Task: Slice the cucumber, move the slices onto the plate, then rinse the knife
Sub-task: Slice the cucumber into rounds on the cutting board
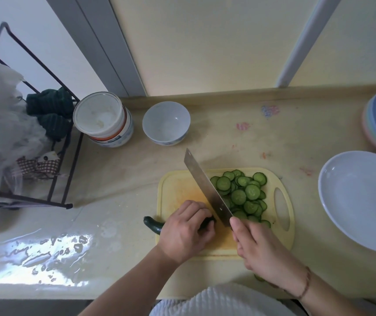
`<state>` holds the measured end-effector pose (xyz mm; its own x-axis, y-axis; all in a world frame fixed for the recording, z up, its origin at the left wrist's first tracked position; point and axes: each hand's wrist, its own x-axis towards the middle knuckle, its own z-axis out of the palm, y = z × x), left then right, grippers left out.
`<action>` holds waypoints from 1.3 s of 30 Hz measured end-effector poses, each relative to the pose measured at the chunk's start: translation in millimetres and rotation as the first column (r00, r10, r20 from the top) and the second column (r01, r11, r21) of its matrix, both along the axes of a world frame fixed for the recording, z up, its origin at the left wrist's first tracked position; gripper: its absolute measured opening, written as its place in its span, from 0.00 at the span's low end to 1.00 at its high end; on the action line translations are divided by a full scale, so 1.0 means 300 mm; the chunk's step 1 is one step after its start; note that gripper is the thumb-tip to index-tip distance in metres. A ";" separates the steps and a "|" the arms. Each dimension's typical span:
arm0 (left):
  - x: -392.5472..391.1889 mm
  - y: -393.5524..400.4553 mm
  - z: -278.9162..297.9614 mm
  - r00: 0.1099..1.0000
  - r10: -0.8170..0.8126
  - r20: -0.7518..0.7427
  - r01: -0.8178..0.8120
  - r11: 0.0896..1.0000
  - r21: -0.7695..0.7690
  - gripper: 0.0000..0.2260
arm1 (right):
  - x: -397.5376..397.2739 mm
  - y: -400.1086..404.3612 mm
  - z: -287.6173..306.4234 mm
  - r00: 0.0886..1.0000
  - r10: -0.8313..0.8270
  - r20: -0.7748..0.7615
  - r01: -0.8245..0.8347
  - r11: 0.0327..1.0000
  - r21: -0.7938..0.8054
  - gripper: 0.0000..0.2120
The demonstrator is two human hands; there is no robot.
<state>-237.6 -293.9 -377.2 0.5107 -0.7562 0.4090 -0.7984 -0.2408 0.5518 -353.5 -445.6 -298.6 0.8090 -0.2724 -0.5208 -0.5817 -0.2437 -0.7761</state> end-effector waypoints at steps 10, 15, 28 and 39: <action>0.003 -0.003 -0.002 1.000 0.006 0.001 -0.006 1.000 -0.018 0.03 | -0.058 0.035 0.054 0.998 0.035 0.049 -0.030 0.995 -0.091 0.26; 0.002 -0.003 0.000 1.000 -0.009 -0.002 0.009 1.000 -0.003 0.03 | -0.075 0.039 0.044 0.999 0.027 0.021 -0.025 0.996 -0.083 0.28; 0.006 0.000 -0.012 1.000 -0.018 -0.013 0.018 1.000 -0.002 0.04 | 0.029 0.065 -0.070 0.996 0.080 0.047 -0.067 0.972 -0.226 0.20; 0.002 -0.002 0.002 1.000 0.002 0.005 -0.002 1.000 -0.001 0.05 | 0.011 -0.011 -0.071 0.997 -0.050 -0.057 0.050 0.999 -0.012 0.26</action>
